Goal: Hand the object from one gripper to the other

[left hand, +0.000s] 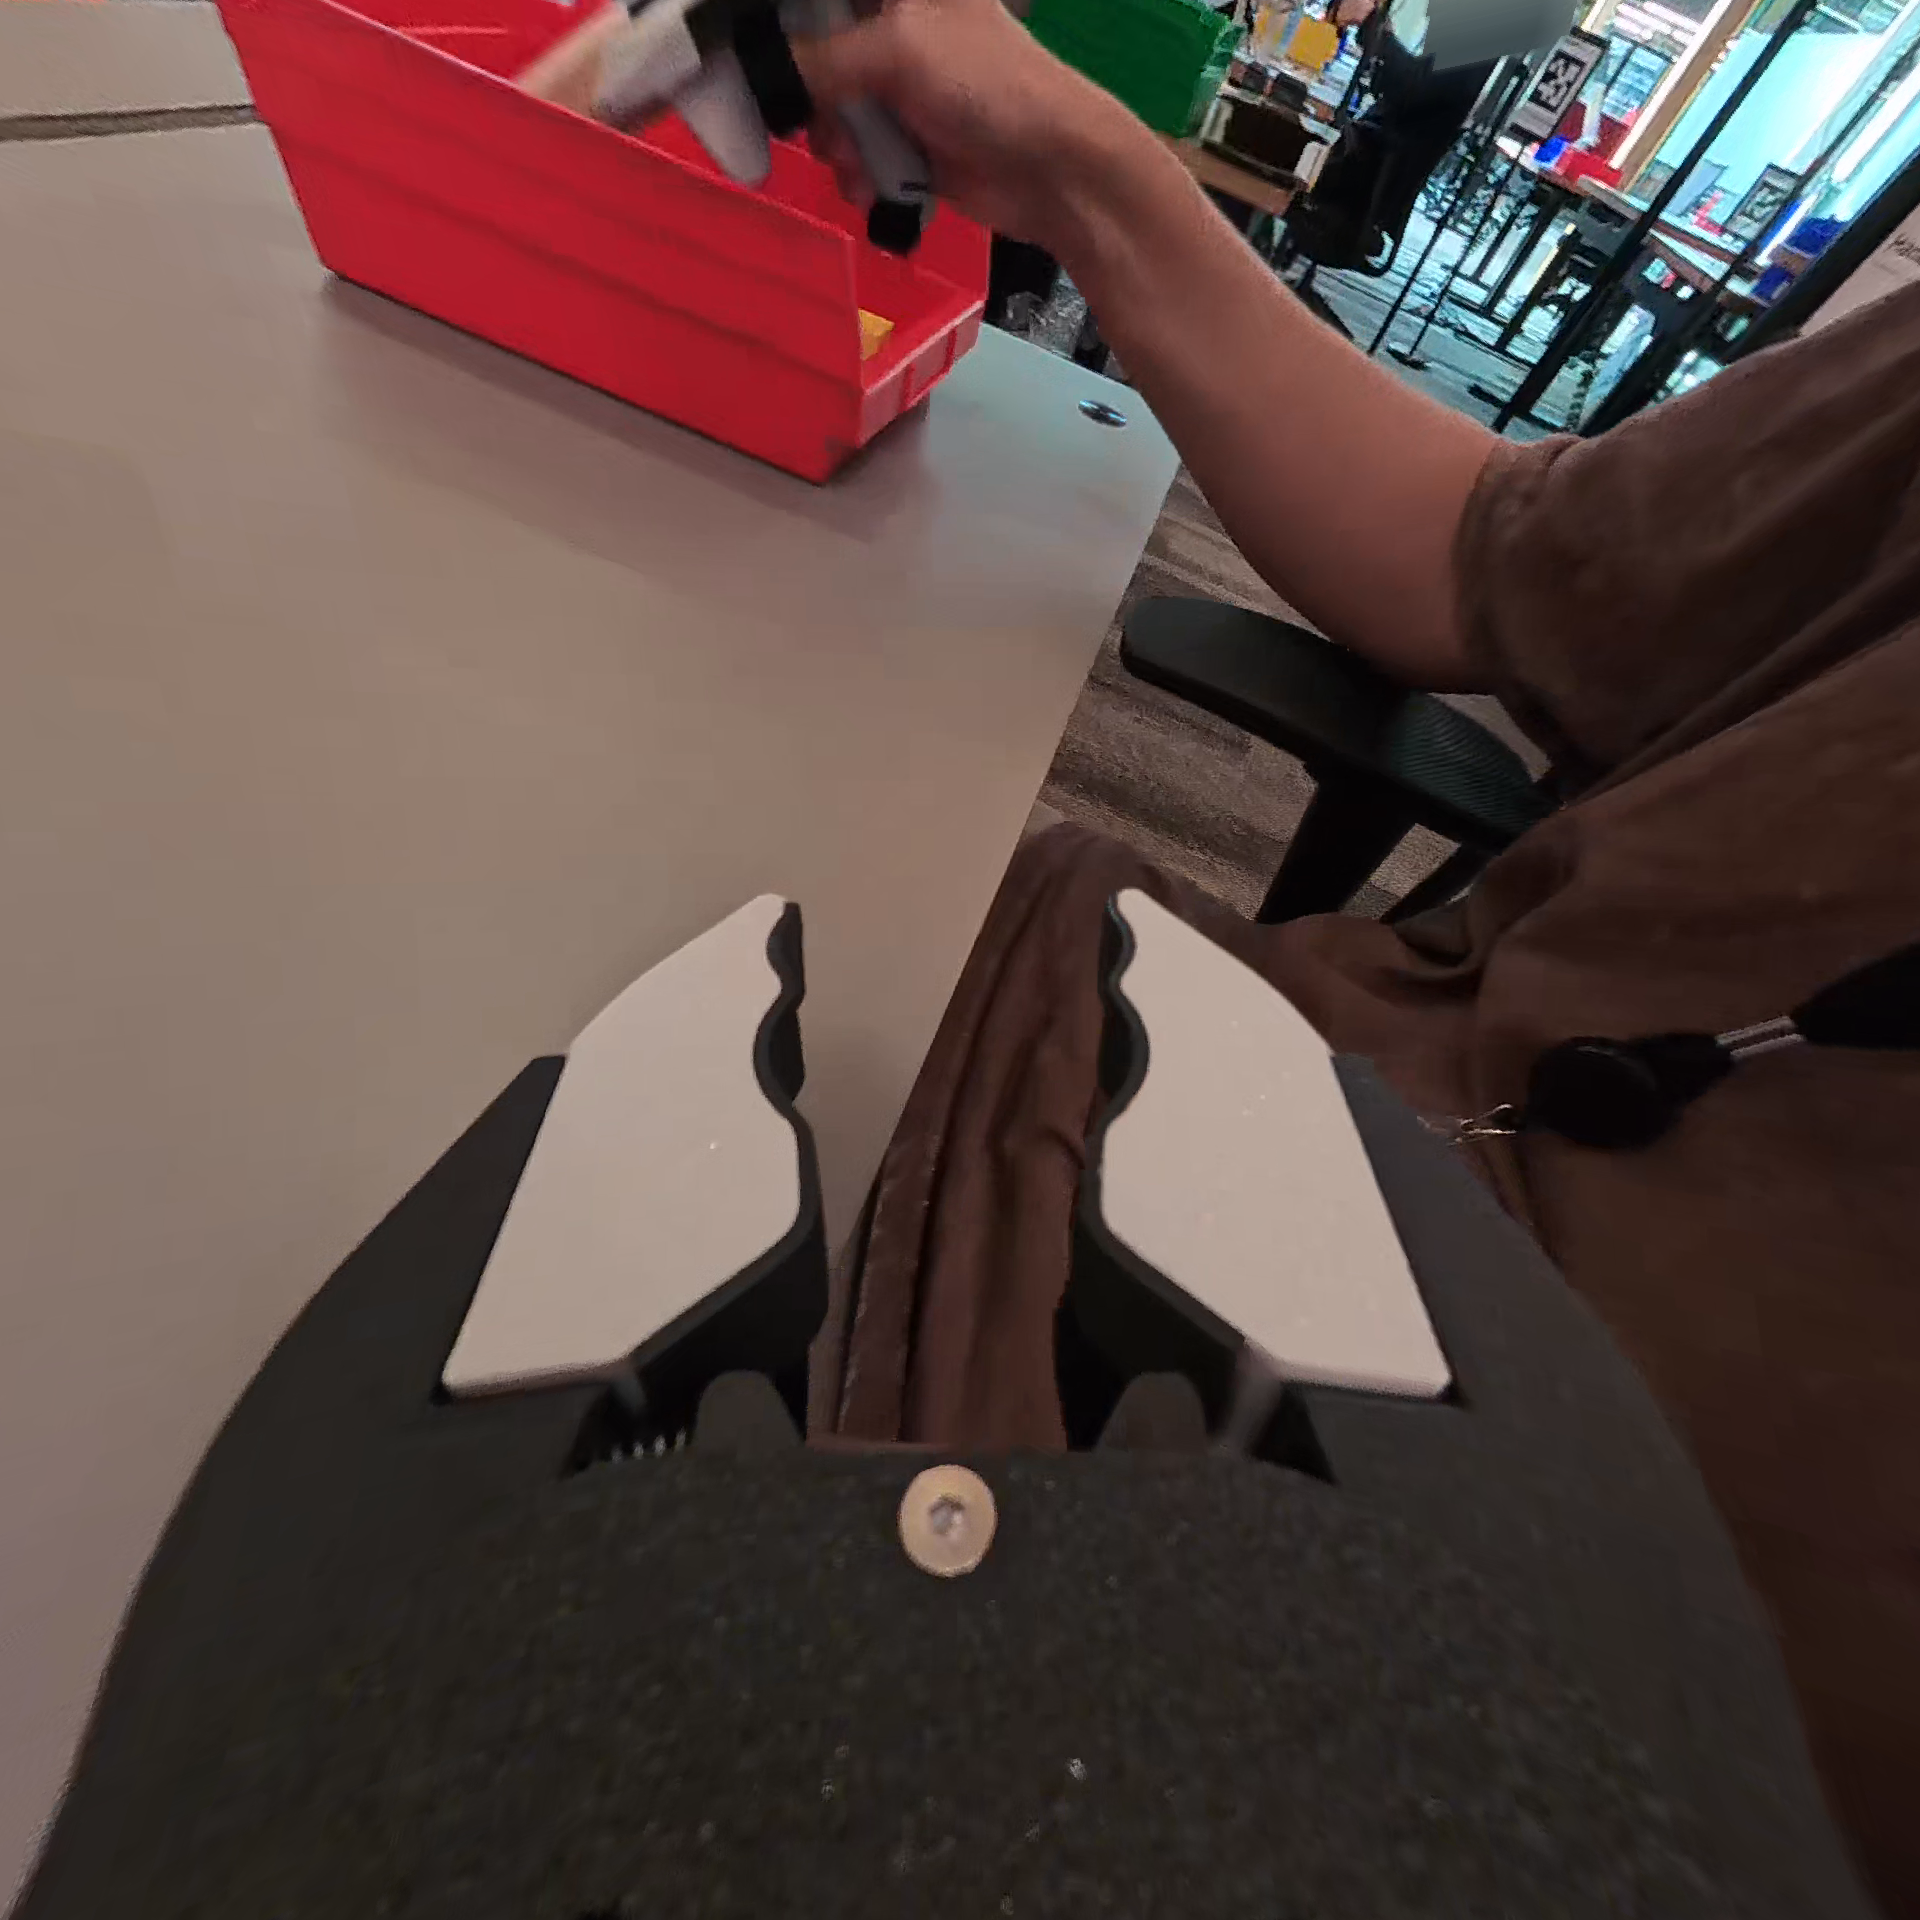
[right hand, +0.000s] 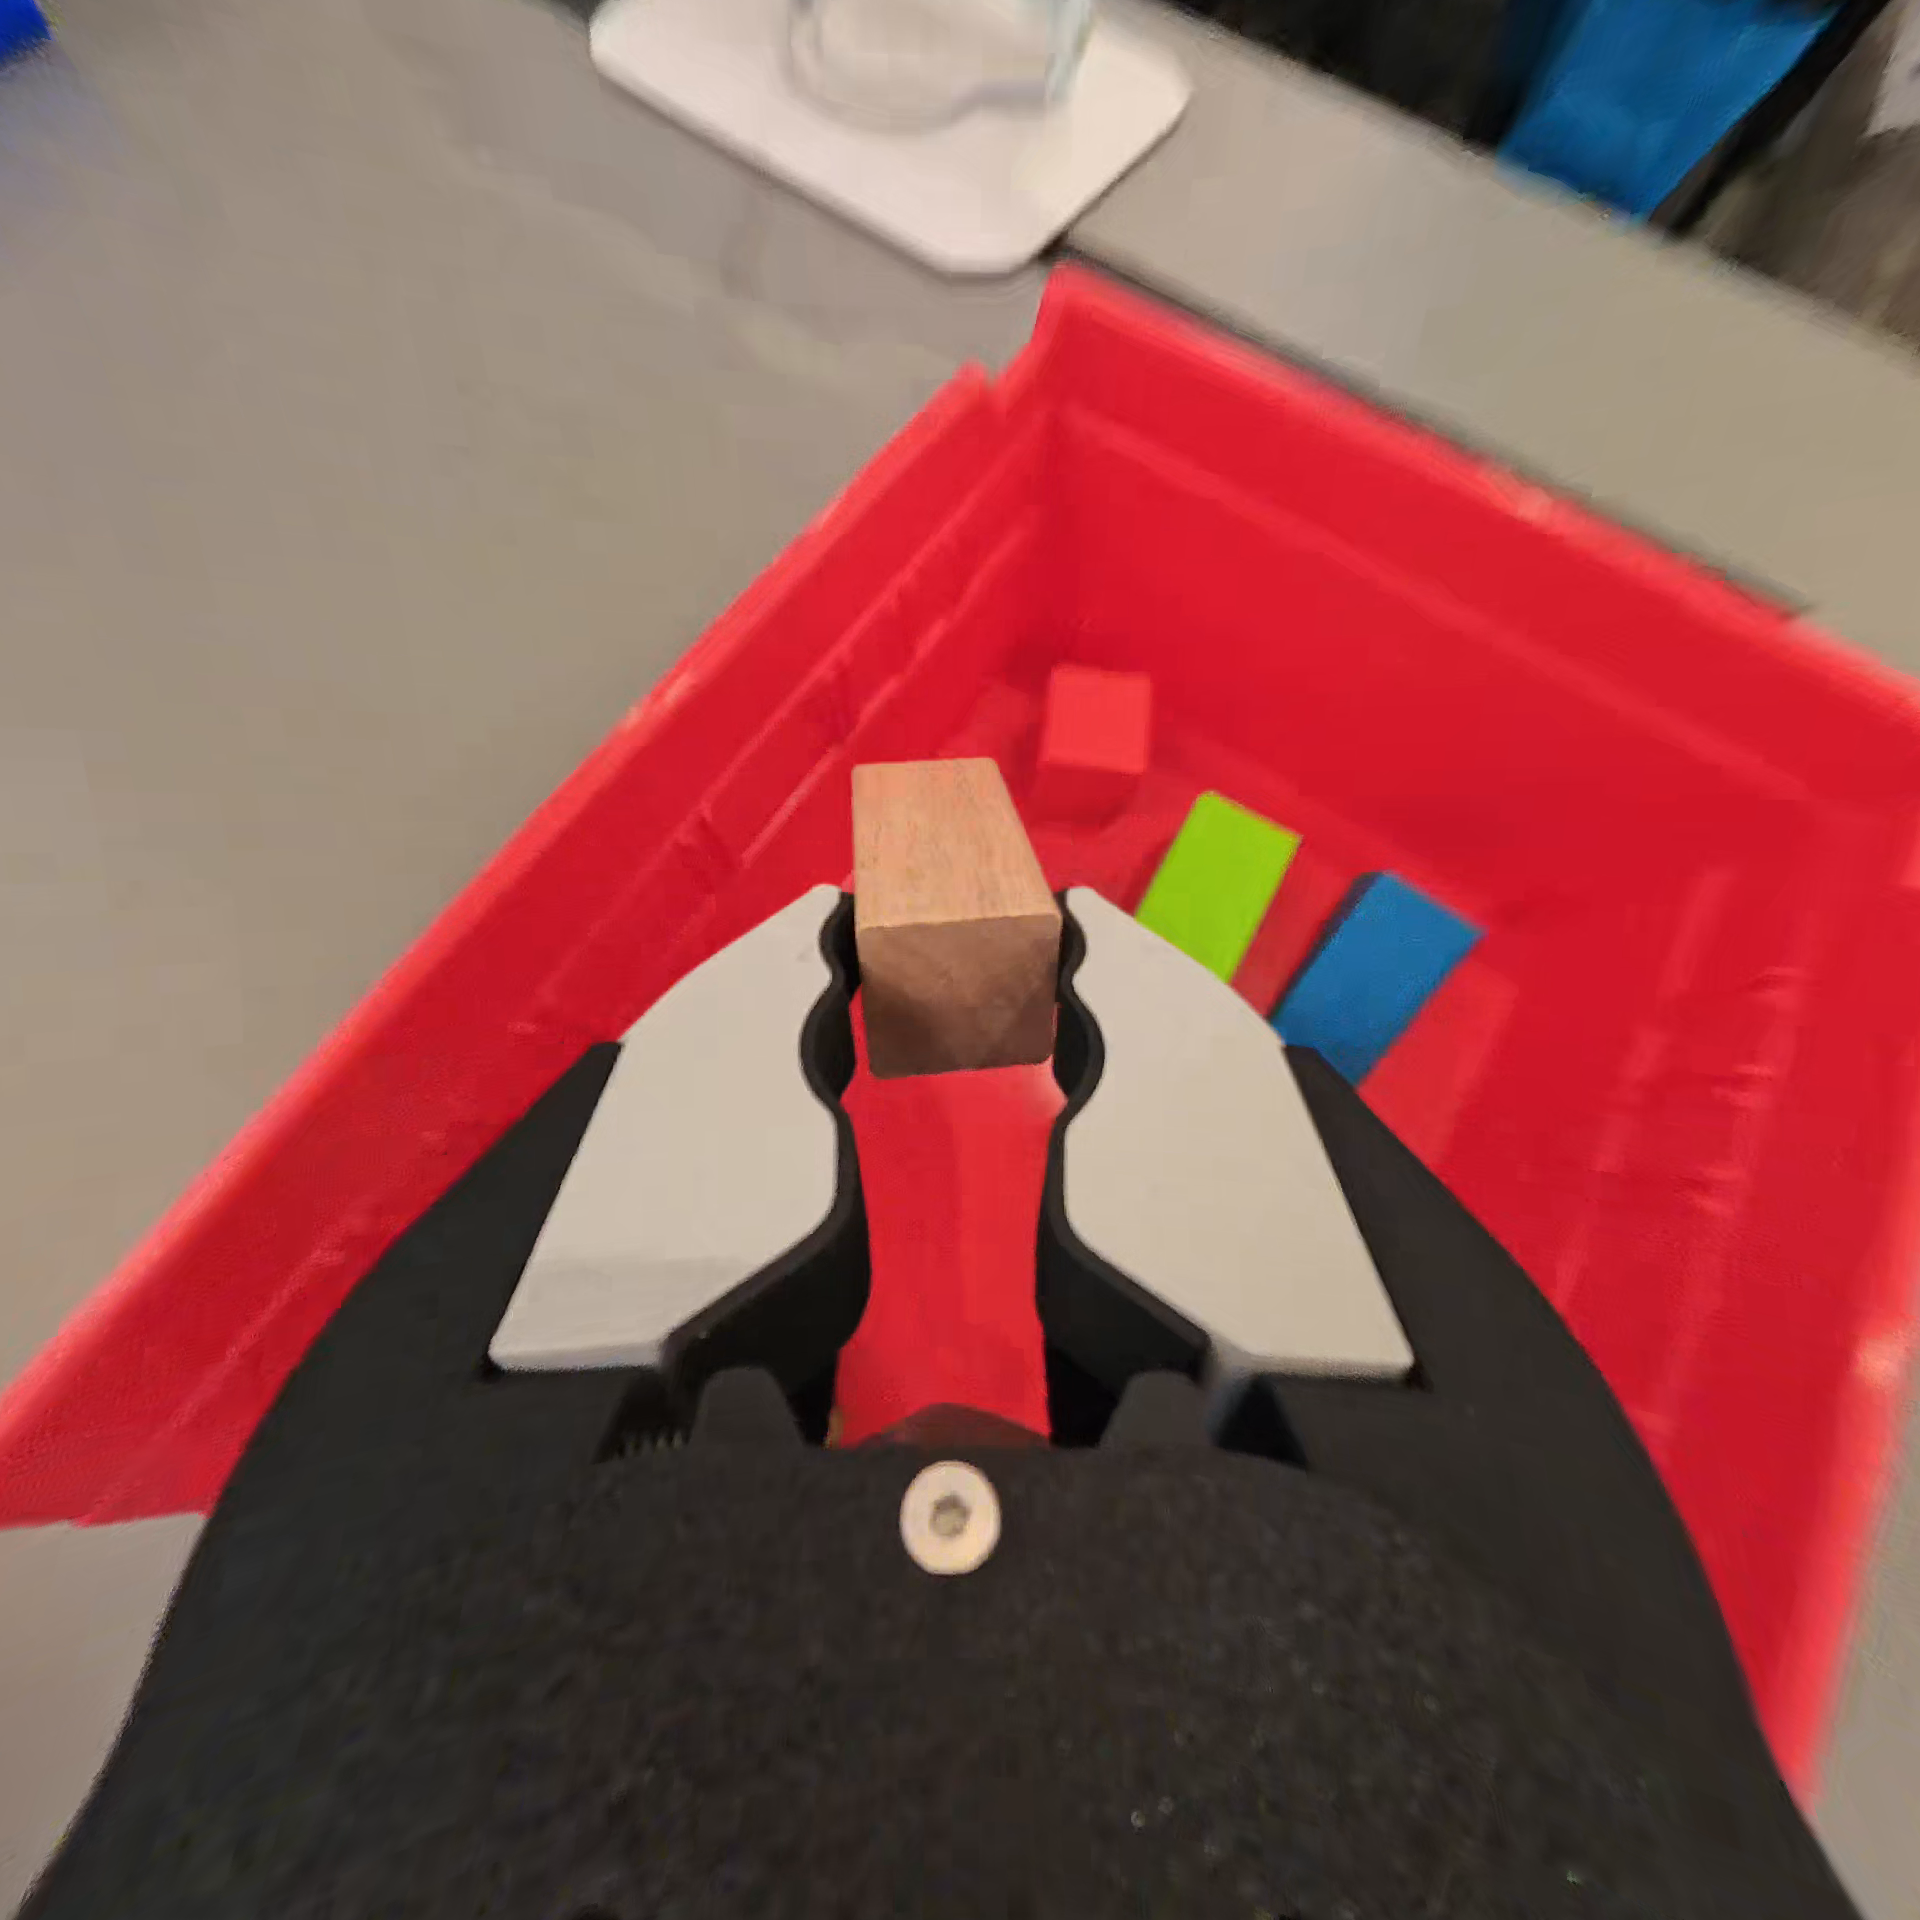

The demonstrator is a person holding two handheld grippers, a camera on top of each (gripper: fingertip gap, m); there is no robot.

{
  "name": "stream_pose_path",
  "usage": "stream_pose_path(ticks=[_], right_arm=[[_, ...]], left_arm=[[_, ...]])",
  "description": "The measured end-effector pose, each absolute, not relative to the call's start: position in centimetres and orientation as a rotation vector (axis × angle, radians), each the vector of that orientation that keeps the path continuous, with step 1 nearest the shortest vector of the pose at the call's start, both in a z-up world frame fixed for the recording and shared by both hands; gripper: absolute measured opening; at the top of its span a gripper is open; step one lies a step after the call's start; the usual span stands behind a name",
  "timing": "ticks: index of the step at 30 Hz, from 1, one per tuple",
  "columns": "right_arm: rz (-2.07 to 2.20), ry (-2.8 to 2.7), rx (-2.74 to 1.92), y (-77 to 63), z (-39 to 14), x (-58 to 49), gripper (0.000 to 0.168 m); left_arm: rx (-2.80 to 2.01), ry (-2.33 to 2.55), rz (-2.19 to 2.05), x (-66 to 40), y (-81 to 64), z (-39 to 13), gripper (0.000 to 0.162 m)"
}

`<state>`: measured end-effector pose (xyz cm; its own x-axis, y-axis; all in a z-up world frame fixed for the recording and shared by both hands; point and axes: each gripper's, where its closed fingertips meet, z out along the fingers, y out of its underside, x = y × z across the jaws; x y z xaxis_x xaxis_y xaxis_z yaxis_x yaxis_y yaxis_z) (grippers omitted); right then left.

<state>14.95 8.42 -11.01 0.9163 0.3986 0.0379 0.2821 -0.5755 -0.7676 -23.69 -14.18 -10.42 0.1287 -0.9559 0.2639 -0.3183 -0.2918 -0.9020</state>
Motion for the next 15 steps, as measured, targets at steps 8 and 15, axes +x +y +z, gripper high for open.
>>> stream_pose_path(ticks=[8,15], right_arm=[[0.137,-0.510,-2.502,8.1,-16.6,15.6,0.035],[0.122,-0.664,-2.845,5.8,-17.7,17.3,0.034]], left_arm=[[-1.729,1.262,-1.196,-23.4,-14.1,-11.0,0.053],[-1.725,1.282,-1.193,-23.4,-14.0,-11.2,0.054]])
